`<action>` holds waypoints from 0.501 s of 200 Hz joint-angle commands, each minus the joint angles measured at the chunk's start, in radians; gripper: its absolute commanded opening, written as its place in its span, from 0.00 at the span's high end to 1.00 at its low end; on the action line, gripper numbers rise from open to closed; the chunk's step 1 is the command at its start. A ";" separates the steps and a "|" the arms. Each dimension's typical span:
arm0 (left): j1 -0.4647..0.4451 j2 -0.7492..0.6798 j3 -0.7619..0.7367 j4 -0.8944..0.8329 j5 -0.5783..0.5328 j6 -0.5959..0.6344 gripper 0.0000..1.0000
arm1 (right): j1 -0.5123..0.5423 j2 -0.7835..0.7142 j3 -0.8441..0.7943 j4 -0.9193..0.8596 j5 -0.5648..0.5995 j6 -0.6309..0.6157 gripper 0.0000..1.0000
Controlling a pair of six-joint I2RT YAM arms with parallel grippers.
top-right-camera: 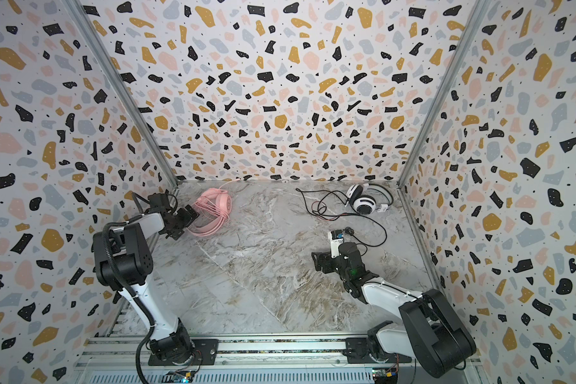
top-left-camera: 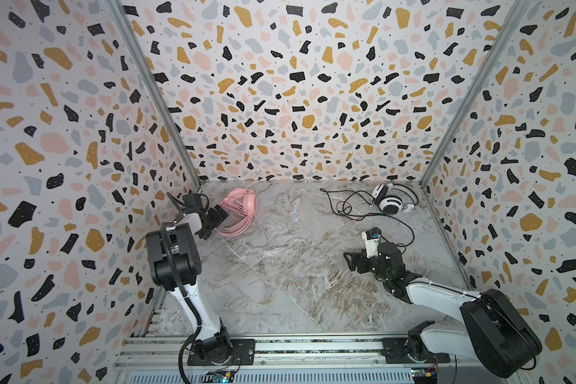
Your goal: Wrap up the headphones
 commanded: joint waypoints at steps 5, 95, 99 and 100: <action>0.003 -0.141 -0.018 -0.084 -0.049 0.083 0.00 | 0.006 -0.044 0.023 -0.015 0.000 -0.004 0.12; -0.104 -0.538 -0.361 0.029 0.073 0.098 0.01 | -0.040 -0.084 0.015 -0.040 0.051 -0.003 0.11; -0.106 -0.551 -0.370 0.025 0.079 0.103 0.01 | -0.053 -0.077 0.023 -0.046 0.043 0.001 0.11; -0.107 -0.554 -0.373 0.024 0.081 0.105 0.01 | -0.056 -0.075 0.024 -0.047 0.042 0.001 0.11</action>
